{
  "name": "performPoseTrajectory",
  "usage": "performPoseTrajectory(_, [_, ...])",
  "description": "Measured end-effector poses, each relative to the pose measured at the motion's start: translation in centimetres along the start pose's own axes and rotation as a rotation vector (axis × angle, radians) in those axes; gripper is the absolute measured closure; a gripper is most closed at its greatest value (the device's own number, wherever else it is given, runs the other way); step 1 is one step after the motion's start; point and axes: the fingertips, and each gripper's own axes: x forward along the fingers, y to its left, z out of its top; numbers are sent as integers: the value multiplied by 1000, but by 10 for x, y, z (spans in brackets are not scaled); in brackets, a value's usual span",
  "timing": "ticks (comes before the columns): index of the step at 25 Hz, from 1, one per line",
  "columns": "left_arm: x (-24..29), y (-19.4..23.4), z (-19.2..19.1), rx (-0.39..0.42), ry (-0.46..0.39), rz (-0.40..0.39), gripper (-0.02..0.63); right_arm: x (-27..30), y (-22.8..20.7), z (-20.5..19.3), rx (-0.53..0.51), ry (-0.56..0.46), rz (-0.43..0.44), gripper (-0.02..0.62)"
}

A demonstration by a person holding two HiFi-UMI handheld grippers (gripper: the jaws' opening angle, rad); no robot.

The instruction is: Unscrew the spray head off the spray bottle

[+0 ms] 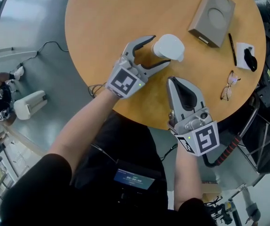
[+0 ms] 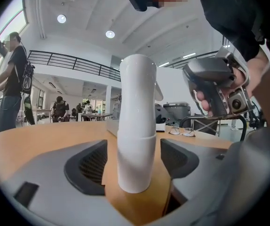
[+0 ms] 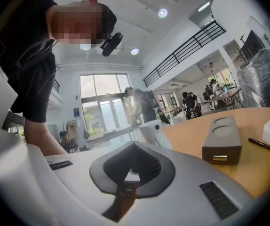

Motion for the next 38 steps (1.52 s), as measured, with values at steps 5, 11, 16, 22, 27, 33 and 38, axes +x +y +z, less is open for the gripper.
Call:
performPoseTrajectory(5, [15, 2, -1, -4, -4, -9, 241, -3, -6, -5, 10, -3, -11, 589])
performPoseTrajectory(11, [29, 0, 2, 17, -15, -30, 296, -6, -13, -7, 15, -5, -19, 589])
performPoseTrajectory(16, [23, -6, 10, 24, -5, -68, 301, -12, -13, 4, 6, -13, -22, 589])
performPoseTrajectory(22, [-5, -23, 57, 32, 7, -98, 301, -26, 8, 41, -54, -12, 25, 589])
performPoseTrajectory(27, [-42, -35, 109, 30, 27, -76, 301, -45, 42, 92, -82, -38, 57, 588])
performPoseTrajectory(33, [-87, -63, 180, 38, 30, -64, 301, -65, 95, 144, -86, -36, 117, 588])
performPoseTrajectory(38, [-121, -79, 237, 32, 3, -60, 301, -78, 137, 184, -102, -40, 154, 588])
